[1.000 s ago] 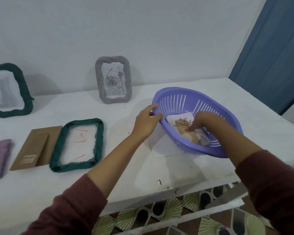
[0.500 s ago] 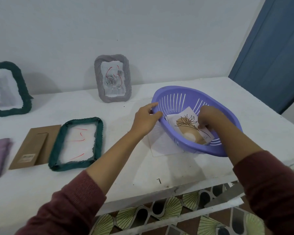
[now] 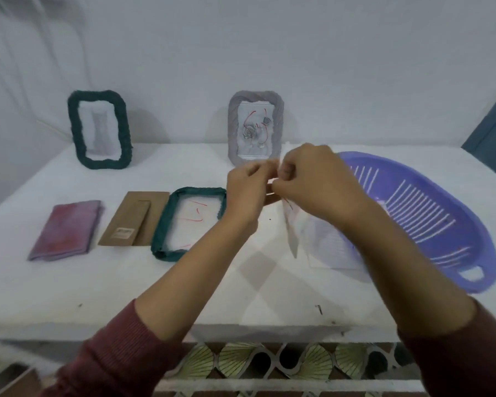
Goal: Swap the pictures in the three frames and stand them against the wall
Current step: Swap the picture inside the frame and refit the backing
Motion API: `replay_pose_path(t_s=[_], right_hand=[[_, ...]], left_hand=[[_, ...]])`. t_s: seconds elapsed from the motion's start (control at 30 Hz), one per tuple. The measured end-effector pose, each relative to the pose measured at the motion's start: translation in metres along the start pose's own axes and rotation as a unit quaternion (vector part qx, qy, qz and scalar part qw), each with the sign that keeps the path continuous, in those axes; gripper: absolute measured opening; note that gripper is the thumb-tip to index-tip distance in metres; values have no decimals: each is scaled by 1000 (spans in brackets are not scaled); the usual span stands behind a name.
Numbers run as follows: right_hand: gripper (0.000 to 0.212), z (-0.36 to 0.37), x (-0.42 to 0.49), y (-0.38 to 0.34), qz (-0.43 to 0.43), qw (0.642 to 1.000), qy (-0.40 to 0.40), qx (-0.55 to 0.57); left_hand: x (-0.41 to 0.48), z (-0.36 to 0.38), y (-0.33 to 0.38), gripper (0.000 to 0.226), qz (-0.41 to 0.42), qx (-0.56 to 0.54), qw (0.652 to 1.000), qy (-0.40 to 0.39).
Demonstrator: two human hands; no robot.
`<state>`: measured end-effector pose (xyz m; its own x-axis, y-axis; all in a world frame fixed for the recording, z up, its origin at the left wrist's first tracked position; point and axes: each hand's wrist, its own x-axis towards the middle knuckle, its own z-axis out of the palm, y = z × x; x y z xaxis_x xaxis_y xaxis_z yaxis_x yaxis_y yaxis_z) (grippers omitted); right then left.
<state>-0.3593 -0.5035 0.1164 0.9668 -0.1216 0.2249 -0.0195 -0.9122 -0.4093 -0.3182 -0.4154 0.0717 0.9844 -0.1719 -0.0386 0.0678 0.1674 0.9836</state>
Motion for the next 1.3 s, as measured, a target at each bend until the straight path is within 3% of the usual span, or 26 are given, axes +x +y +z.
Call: replay_pose_path(t_s=[0.1, 0.23, 0.33, 0.43, 0.5, 0.53, 0.63, 0.73, 0.83, 1.13, 1.3], right_hand=[[15, 40, 7, -21, -22, 999, -32, 17], [23, 81, 11, -47, -23, 990, -94, 102], [33, 107, 17, -48, 74, 982, -19, 171], [46, 131, 24, -43, 216, 927, -48, 302], [40, 145, 29, -44, 277, 871, -74, 399], [34, 150, 32, -45, 287, 864, -70, 408], [22, 159, 41, -46, 287, 884, -41, 366], [26, 162, 51, -42, 259, 922, -45, 285], [25, 166, 59, -38, 225, 950, -49, 209], [28, 179, 58, -35, 184, 979, -45, 70], [30, 171, 56, -20, 173, 978, -48, 105]], left_hand=[[-1, -46, -3, 24, -11, 18, 999, 39], [5, -102, -9, 14, -54, 53, 995, 60], [16, -144, -11, 15, -99, 73, 986, 110], [25, -175, -16, 21, -148, 55, 981, 109], [31, -187, -23, 21, -170, 63, 978, 108], [35, -191, -27, 19, -169, 79, 976, 111], [45, -197, -39, 18, -120, 182, 971, 99], [52, -198, -44, 26, -63, 304, 949, 55], [59, -197, -48, 30, -49, 359, 932, 27], [65, -197, -56, 25, 7, 420, 907, 30], [67, -205, -53, 28, 11, 438, 899, 17]])
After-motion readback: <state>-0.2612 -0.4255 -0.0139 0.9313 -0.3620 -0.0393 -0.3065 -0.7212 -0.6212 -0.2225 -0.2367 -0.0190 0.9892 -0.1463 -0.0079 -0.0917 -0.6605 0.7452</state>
